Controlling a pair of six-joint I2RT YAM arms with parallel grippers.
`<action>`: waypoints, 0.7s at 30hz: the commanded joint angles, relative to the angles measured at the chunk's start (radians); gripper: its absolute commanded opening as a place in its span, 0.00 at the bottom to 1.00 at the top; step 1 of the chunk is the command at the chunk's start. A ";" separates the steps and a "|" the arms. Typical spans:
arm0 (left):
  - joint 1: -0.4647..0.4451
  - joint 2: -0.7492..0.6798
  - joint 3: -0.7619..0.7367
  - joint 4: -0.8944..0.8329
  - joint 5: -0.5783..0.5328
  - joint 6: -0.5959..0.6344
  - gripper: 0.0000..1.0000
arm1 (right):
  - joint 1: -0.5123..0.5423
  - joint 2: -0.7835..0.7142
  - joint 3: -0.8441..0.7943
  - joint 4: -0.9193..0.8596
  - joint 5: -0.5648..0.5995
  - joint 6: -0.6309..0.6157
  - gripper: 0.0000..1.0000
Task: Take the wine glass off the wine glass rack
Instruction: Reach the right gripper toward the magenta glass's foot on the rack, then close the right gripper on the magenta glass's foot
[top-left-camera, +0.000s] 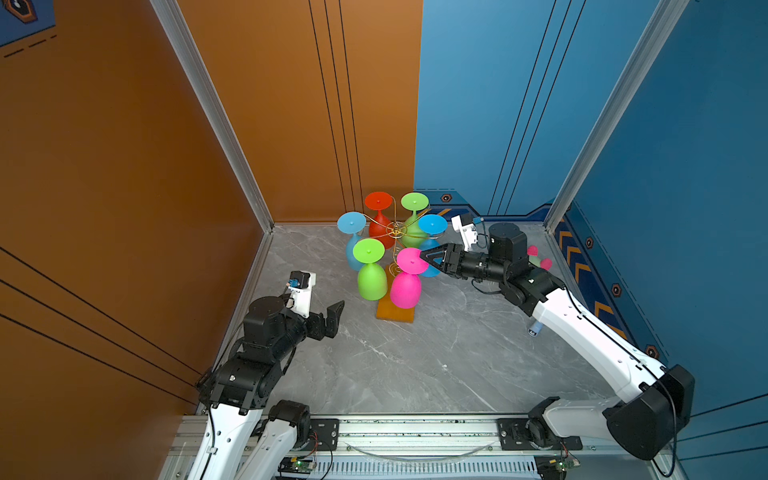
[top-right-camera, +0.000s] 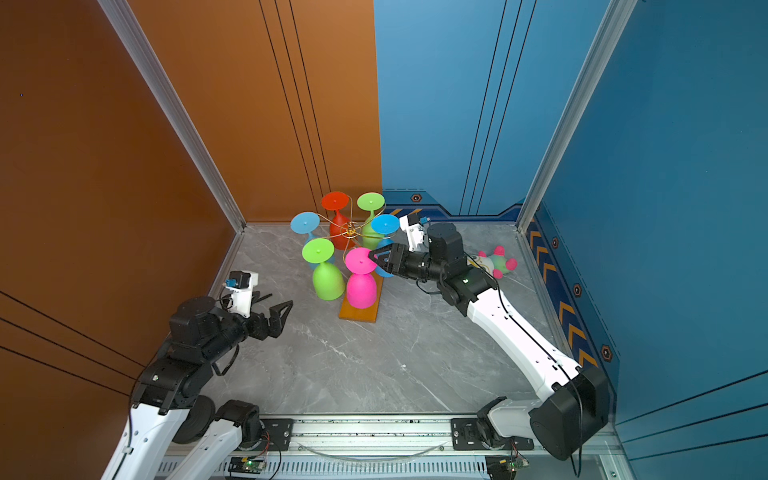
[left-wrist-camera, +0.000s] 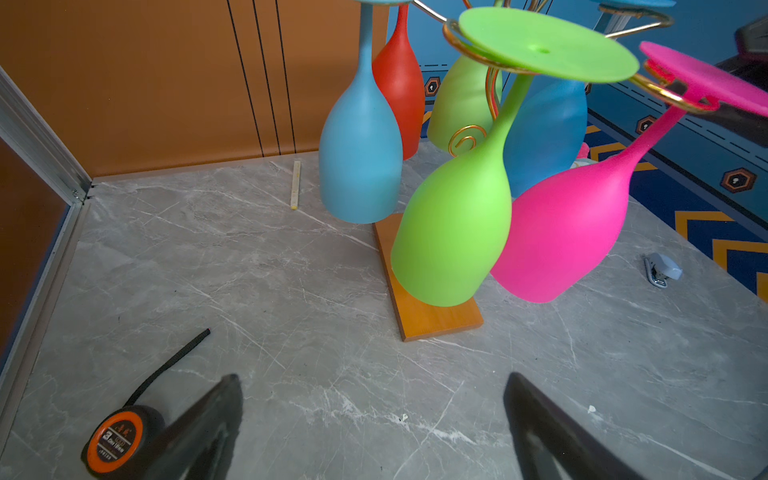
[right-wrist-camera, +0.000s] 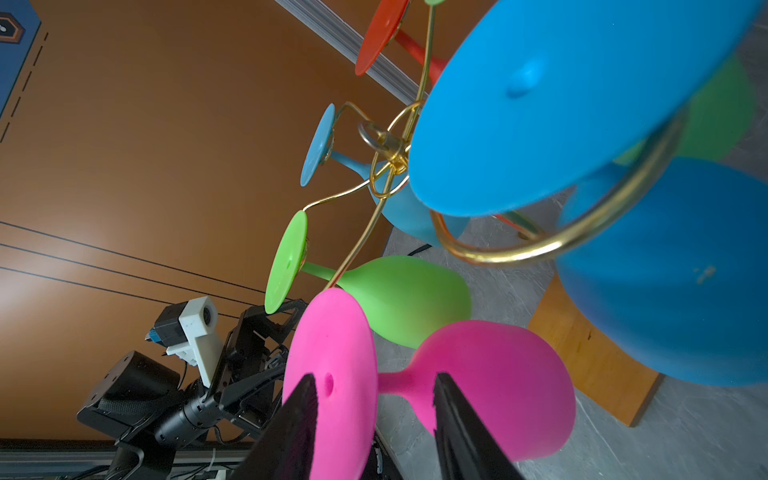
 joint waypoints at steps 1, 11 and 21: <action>0.010 -0.011 -0.013 0.019 0.021 0.005 0.98 | 0.009 0.009 -0.016 0.057 -0.018 0.032 0.43; 0.014 -0.016 -0.017 0.021 0.020 0.003 0.98 | 0.016 0.007 -0.031 0.080 -0.025 0.048 0.28; 0.014 -0.015 -0.020 0.028 0.016 0.000 0.98 | 0.012 0.000 -0.040 0.104 -0.032 0.067 0.18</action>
